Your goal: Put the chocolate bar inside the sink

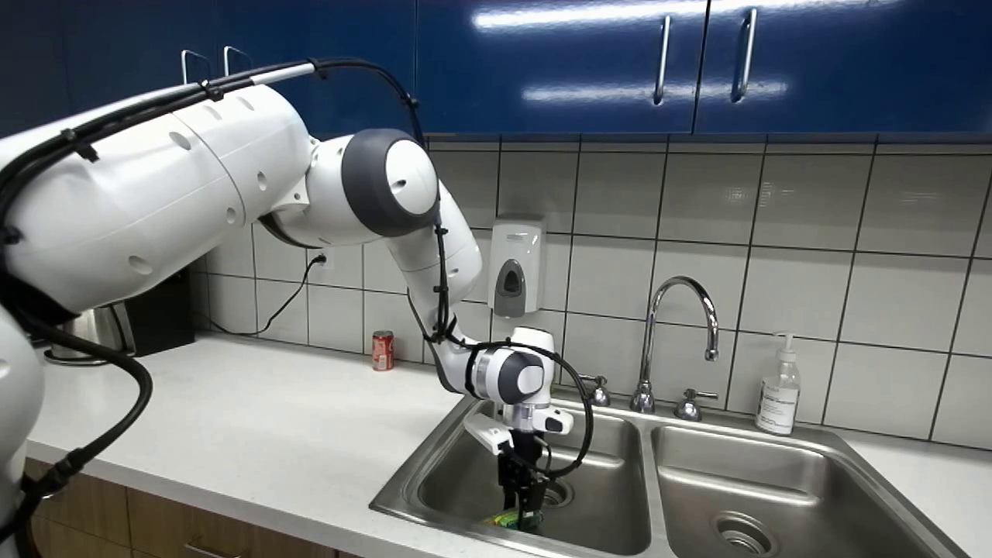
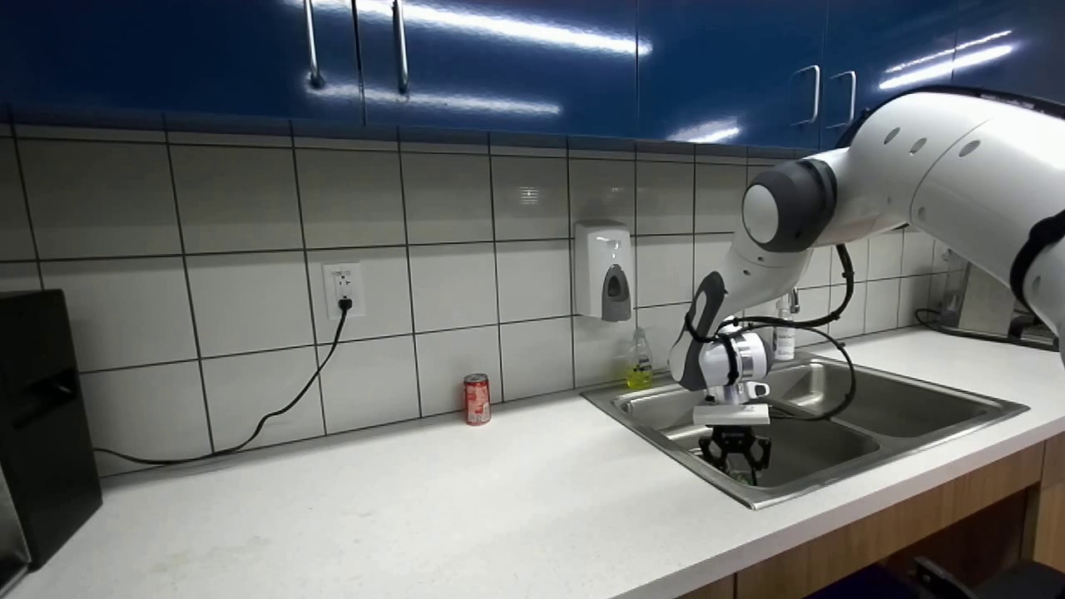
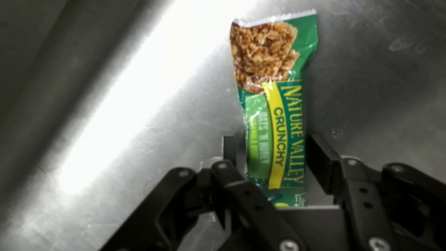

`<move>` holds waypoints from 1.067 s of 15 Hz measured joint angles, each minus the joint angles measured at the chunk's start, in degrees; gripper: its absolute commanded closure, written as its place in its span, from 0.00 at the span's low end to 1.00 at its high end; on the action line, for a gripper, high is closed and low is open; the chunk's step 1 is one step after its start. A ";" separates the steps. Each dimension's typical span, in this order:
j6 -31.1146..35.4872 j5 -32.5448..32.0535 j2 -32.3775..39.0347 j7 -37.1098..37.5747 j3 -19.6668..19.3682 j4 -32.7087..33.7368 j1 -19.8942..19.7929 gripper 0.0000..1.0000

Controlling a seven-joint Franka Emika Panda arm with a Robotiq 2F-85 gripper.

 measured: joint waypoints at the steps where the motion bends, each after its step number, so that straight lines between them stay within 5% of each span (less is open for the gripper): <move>1: -0.08 0.00 0.00 0.00 0.00 0.03 0.10 0.04; 16: 0.41 -0.02 -10.07 0.00 -1.01 -4.18 3.16 0.00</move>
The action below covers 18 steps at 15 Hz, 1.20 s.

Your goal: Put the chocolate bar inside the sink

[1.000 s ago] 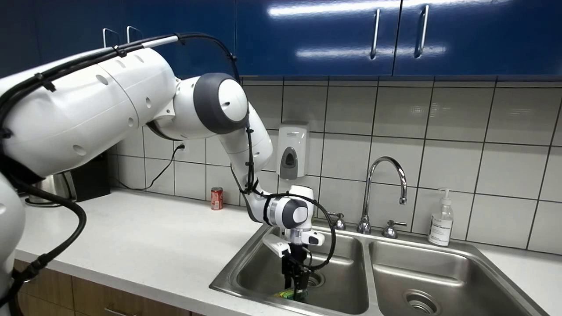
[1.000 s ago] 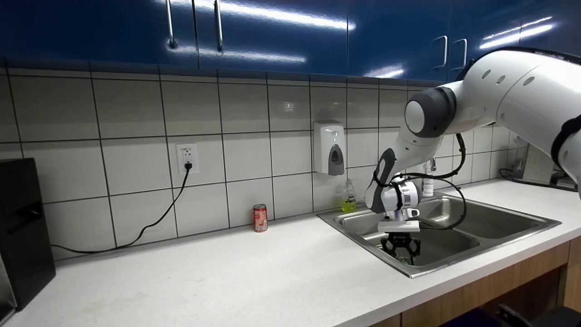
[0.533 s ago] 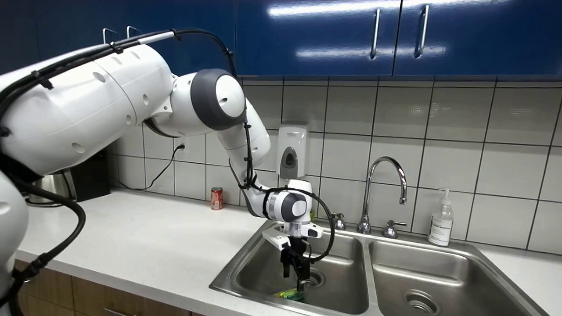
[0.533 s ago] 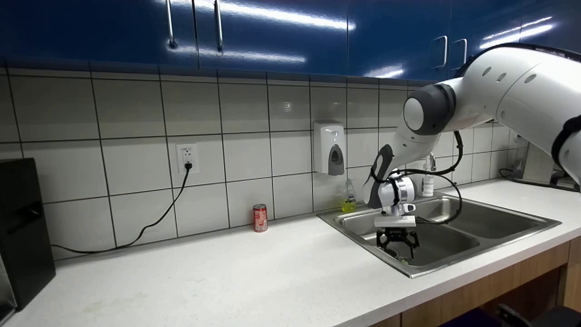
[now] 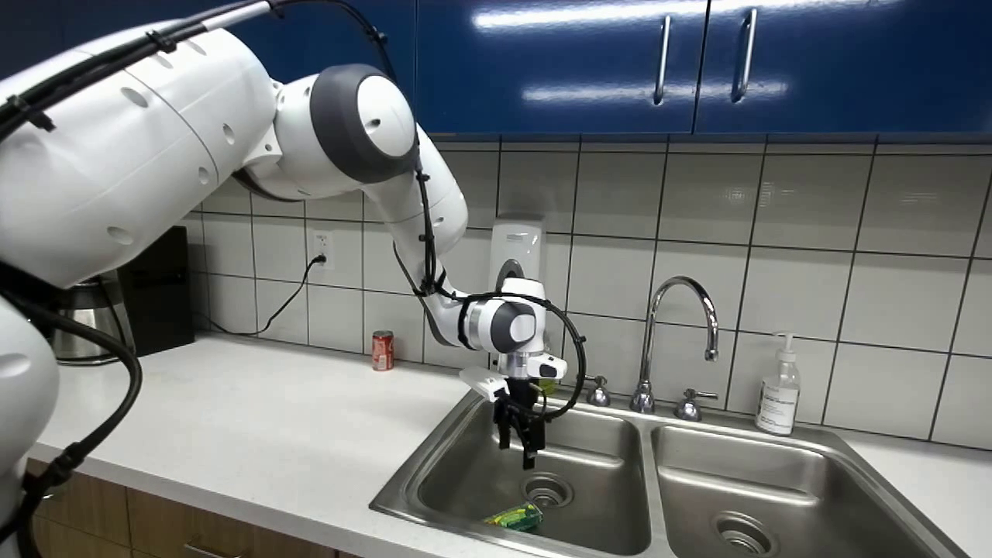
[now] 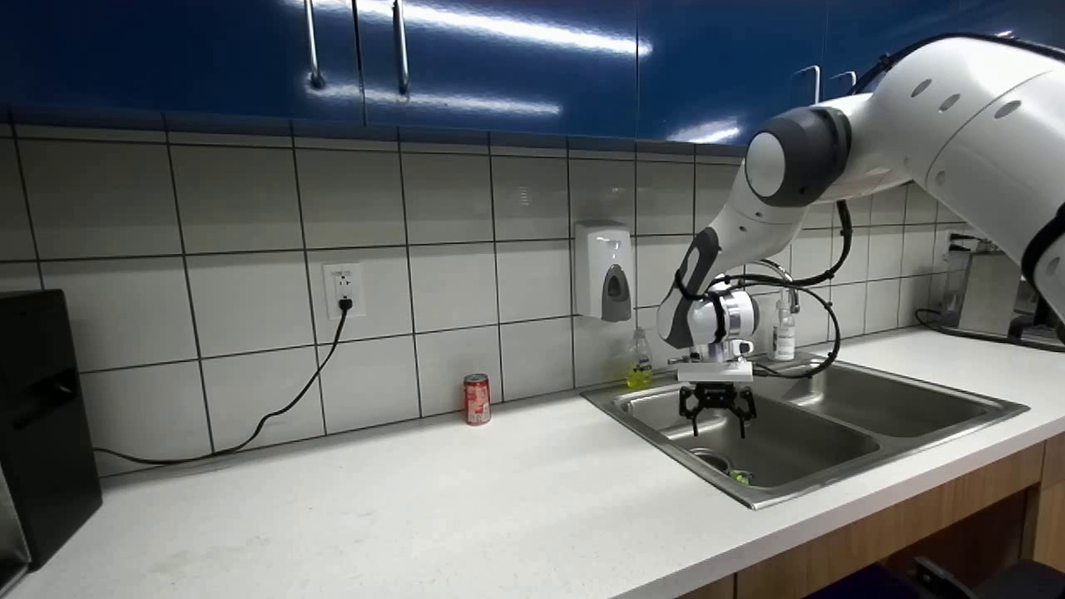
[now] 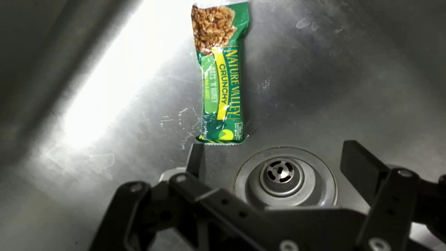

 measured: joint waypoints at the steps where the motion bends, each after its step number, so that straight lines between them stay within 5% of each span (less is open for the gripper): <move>1: 0.28 0.00 -1.84 0.00 0.00 -1.81 0.32 0.00; 11: 2.20 -4.69 -29.46 -1.00 0.18 -27.88 5.47 0.00; 18: -3.00 -3.74 -47.12 -14.90 6.85 -43.01 6.10 0.00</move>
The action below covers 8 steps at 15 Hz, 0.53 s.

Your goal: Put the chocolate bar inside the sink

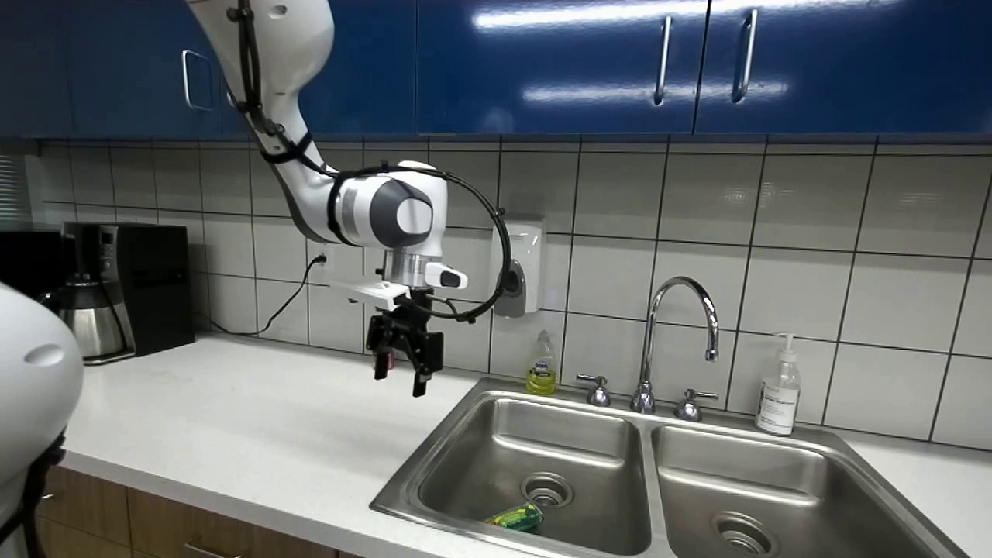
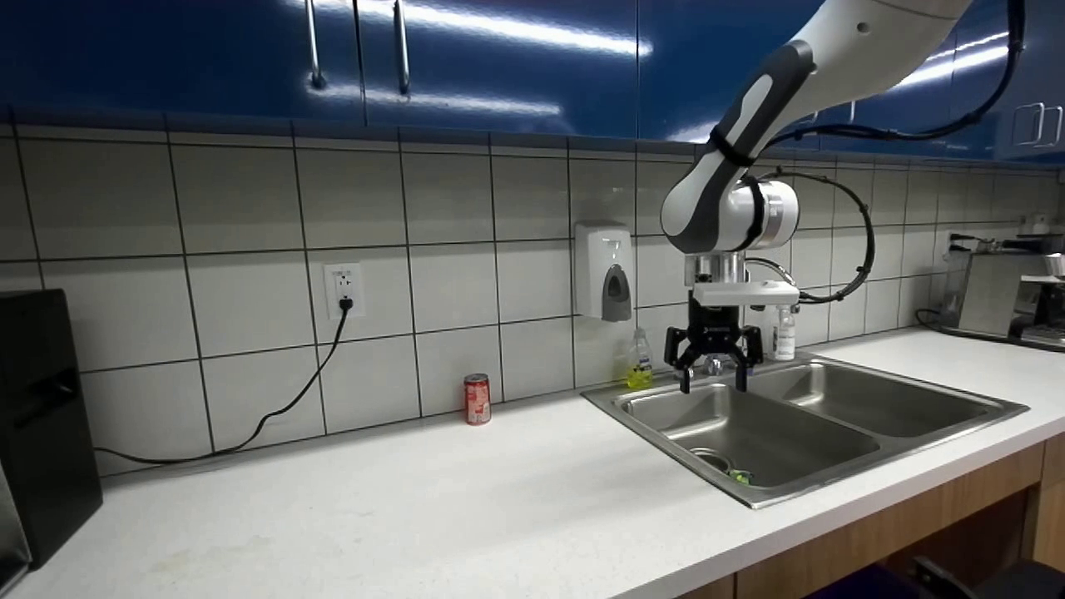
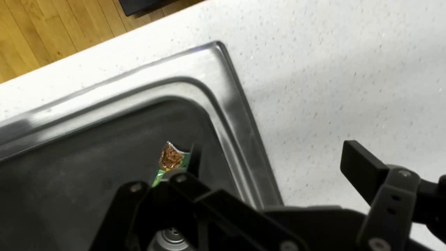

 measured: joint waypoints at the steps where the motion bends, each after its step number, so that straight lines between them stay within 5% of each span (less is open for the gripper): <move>1: -1.10 0.25 -1.43 -1.64 0.87 -1.21 0.25 0.00; 8: -6.88 0.24 -7.65 -6.51 5.34 -5.99 3.59 0.00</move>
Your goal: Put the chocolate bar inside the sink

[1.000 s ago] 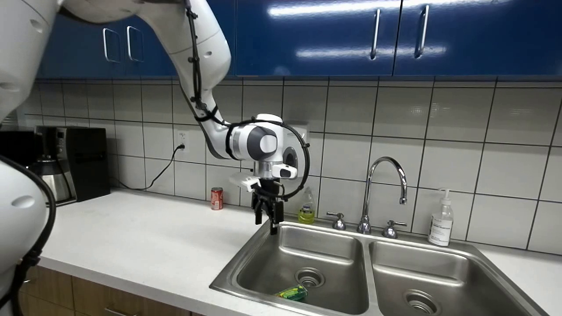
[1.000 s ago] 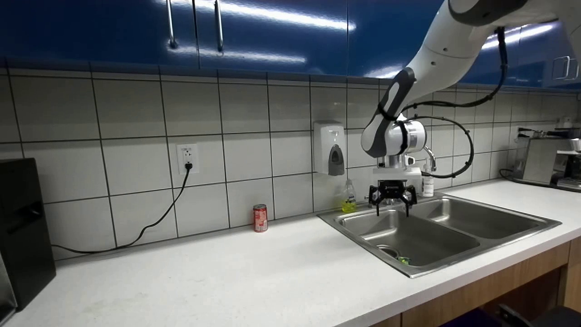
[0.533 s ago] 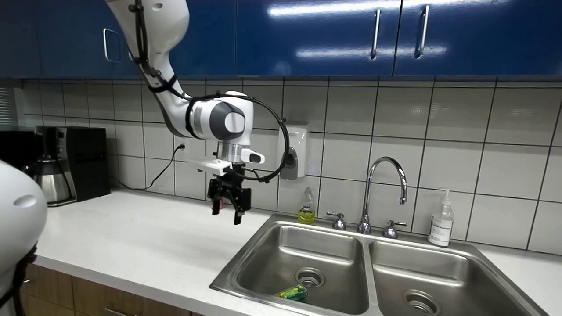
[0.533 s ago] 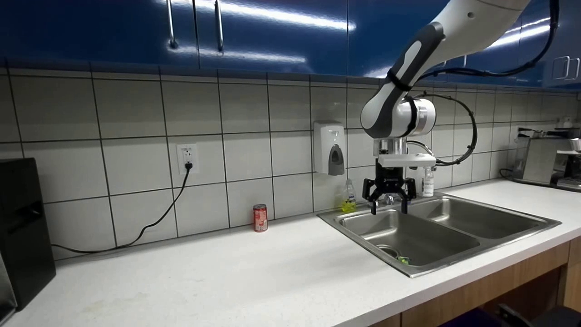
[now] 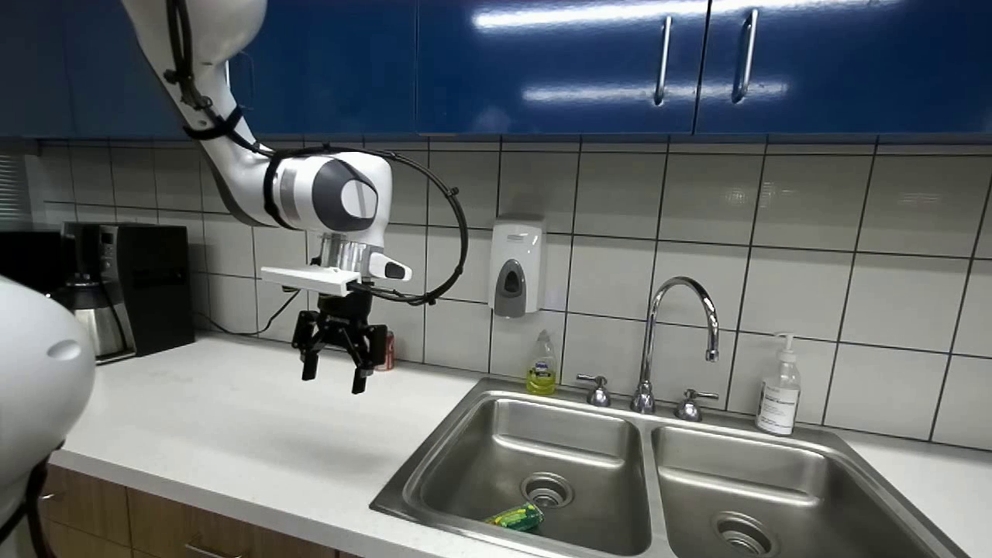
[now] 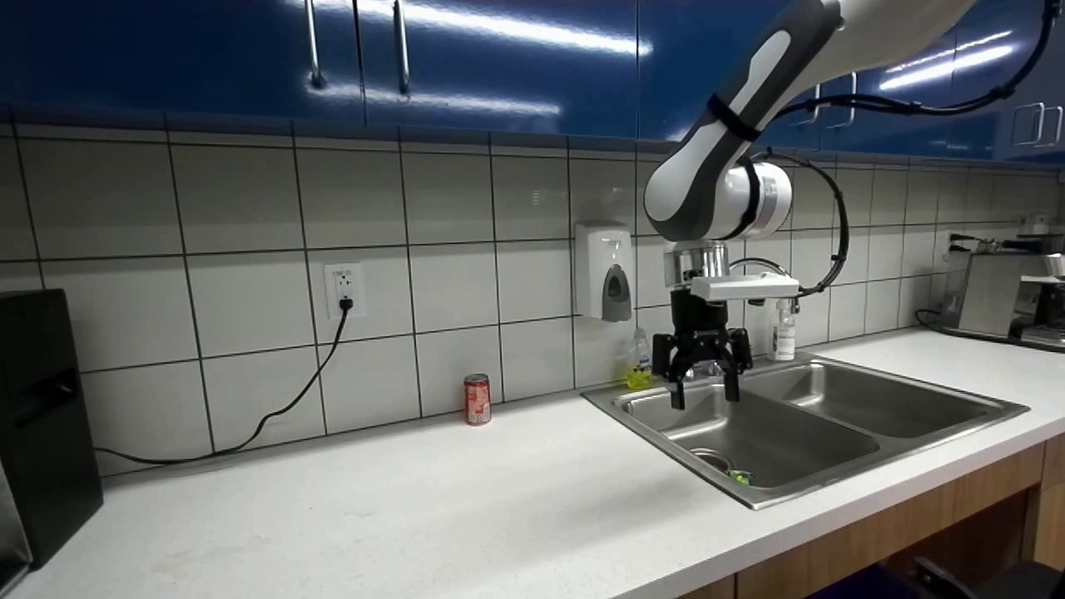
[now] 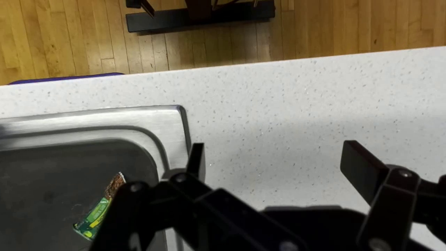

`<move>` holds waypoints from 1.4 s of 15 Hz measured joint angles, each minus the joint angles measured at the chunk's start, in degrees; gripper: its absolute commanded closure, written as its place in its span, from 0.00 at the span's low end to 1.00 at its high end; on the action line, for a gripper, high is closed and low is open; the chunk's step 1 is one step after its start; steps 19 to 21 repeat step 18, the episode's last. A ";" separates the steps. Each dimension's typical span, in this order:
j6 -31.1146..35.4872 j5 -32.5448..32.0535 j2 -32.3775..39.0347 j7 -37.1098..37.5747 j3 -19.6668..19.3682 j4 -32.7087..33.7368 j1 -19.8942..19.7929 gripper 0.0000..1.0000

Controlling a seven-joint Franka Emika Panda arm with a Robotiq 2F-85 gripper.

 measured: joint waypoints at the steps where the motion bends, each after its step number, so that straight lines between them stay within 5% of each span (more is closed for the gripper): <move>1: -0.49 0.00 -0.59 -0.05 0.56 -0.40 0.55 0.00; 21: -1.47 0.00 -1.83 -0.01 2.12 -1.71 2.17 0.00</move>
